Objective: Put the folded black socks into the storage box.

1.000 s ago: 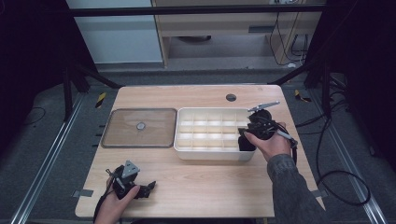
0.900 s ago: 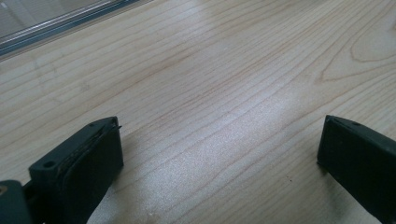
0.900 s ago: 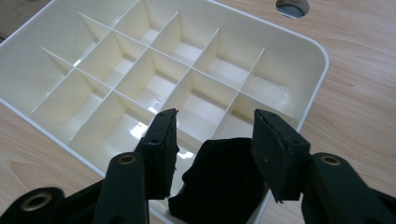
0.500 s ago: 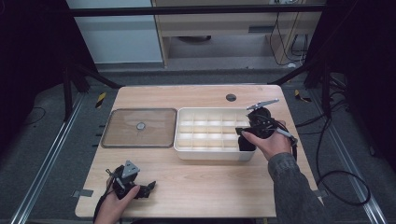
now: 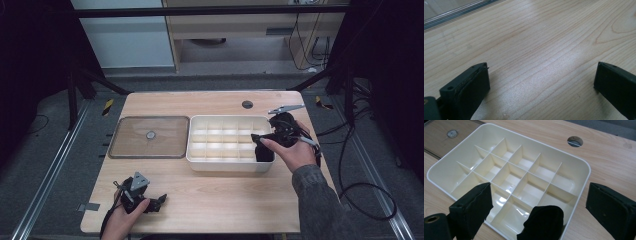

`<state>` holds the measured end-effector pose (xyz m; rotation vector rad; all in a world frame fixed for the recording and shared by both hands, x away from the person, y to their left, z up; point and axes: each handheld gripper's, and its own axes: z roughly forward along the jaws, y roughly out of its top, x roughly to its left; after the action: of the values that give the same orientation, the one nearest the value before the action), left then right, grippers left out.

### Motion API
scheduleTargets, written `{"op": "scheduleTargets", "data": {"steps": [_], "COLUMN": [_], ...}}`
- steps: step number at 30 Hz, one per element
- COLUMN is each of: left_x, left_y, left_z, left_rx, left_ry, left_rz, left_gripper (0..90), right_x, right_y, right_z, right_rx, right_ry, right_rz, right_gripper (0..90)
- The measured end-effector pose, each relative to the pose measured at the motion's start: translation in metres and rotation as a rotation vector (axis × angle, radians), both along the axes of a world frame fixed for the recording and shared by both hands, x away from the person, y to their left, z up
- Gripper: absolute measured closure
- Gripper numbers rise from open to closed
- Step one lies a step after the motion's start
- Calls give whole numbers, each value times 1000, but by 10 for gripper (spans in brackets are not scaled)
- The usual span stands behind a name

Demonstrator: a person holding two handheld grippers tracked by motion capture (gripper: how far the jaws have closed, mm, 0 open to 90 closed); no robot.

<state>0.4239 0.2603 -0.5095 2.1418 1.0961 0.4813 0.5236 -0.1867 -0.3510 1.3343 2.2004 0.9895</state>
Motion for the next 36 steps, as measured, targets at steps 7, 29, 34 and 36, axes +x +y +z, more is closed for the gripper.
{"op": "scheduleTargets", "data": {"steps": [7,29,34,36], "left_x": [0,-1,-1,-1], "left_y": [0,-1,-1,-1], "left_z": [0,0,0,0], "left_rx": [0,1,0,0], "left_ry": [0,0,0,0], "left_rz": [0,-4,-3,-3], "left_gripper": [0,0,0,0], "right_x": [-8,-43,-50,-52], "right_y": [-11,-52,-57,-59], "right_z": [7,12,9,6], "right_rx": [31,85,104,105], "right_ry": [-74,-136,-134,-131], "right_rz": [-22,-34,-39,-41], "right_gripper": [62,51,49,49]}}
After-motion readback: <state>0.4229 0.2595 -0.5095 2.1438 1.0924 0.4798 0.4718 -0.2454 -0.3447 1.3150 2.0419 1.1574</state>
